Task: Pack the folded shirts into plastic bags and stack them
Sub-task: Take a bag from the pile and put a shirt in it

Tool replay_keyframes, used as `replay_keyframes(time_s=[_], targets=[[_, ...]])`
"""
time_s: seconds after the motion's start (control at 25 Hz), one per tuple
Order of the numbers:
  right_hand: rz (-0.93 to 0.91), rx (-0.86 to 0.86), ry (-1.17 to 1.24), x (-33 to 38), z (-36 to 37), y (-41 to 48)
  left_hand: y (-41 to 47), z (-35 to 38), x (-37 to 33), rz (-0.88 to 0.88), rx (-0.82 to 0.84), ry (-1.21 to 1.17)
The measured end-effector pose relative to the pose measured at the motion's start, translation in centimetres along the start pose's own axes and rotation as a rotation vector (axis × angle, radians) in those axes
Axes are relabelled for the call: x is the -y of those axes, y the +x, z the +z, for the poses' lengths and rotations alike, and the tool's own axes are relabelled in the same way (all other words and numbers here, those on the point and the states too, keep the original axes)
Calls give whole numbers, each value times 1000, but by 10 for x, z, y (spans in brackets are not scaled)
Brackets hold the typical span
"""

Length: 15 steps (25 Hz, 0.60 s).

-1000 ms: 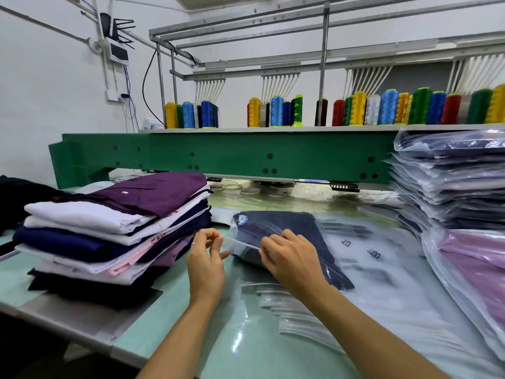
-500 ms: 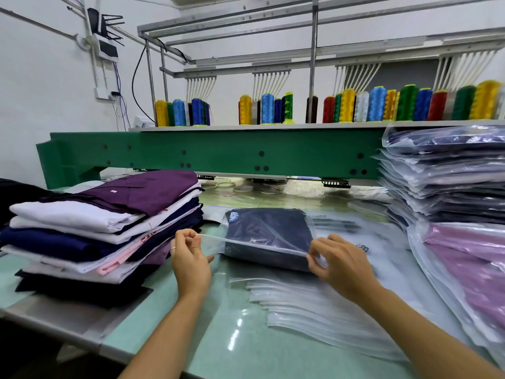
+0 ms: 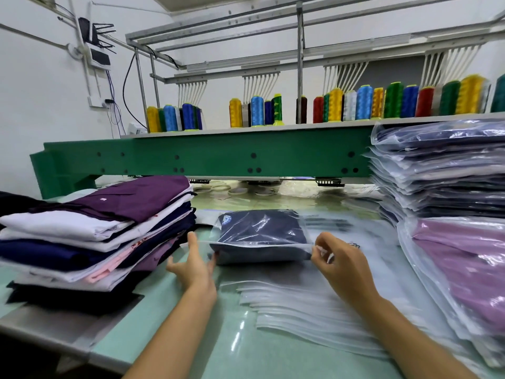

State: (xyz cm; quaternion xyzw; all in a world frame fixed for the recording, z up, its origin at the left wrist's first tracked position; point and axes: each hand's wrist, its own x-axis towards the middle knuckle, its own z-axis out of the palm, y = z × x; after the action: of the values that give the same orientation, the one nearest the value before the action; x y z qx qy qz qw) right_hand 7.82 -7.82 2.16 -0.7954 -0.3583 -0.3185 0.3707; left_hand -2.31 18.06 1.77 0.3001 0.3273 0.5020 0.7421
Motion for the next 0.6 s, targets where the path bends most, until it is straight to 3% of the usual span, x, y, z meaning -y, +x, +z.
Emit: replay_keyframes(time_s=[0.08,0.4,0.6], targets=[[-44,-63,40,6,-1,1,-18,15,5,-73,-23,71],[-99,-291,162,23,-1,1,-68,52,30,-98,35,341],[-191,-212,176,38,5,-3,-80,70,14,-239,-64,120]])
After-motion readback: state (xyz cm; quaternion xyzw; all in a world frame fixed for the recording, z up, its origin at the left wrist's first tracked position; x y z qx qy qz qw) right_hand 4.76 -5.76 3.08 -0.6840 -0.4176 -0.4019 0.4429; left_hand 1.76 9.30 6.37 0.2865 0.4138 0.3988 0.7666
